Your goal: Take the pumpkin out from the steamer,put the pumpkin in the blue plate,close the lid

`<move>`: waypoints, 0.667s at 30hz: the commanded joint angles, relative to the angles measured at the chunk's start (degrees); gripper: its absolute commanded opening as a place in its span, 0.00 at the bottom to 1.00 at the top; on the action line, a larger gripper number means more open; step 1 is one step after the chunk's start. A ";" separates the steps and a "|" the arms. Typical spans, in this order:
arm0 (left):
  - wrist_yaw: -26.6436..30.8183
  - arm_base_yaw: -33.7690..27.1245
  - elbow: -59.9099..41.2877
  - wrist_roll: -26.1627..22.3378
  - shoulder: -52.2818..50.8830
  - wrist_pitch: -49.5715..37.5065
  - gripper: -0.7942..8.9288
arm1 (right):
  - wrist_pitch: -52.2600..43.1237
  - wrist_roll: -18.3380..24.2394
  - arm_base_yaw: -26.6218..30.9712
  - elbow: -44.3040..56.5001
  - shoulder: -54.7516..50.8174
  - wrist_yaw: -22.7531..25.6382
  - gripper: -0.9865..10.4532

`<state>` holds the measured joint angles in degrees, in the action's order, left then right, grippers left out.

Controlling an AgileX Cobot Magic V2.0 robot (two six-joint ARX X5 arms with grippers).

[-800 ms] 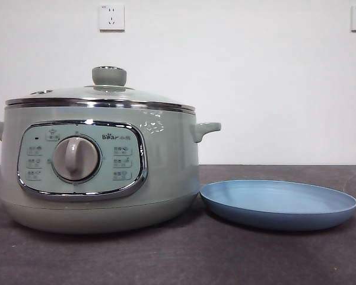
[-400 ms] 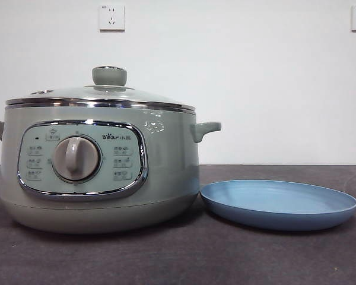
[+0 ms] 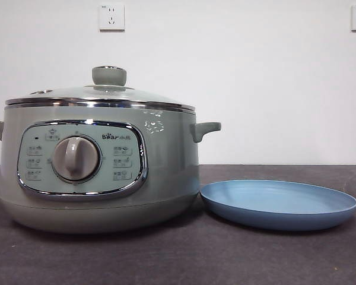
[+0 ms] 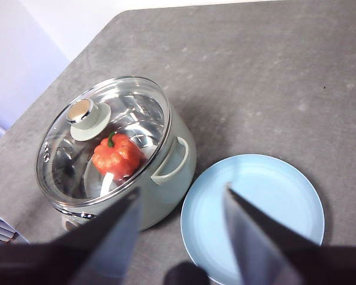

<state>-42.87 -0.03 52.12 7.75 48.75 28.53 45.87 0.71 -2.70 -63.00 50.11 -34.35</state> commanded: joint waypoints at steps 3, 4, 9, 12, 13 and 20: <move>2.16 2.19 0.66 1.66 1.70 -1.53 0.53 | 0.09 -0.20 -0.07 -0.07 0.26 -0.07 0.45; 3.04 3.04 1.01 1.66 2.32 -1.57 0.53 | 0.11 -0.26 -0.07 -0.07 0.26 -0.09 0.45; 9.86 8.94 4.46 1.03 6.32 -1.11 0.53 | 0.09 -0.81 -0.48 -0.07 0.26 -0.07 0.45; 15.37 13.51 7.26 -0.55 9.40 -0.04 0.53 | 0.11 -0.83 -1.16 -0.07 0.26 -0.02 0.45; 17.70 15.10 8.35 -1.14 10.58 0.87 0.53 | 0.11 -0.83 -1.27 -0.07 0.26 -0.02 0.45; 28.96 23.39 14.32 -4.87 18.99 4.13 0.53 | 0.31 -0.83 -1.27 -0.07 0.26 0.00 0.45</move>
<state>-14.68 22.81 66.22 4.67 67.11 32.60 46.28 0.25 -3.81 -63.00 50.39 -34.33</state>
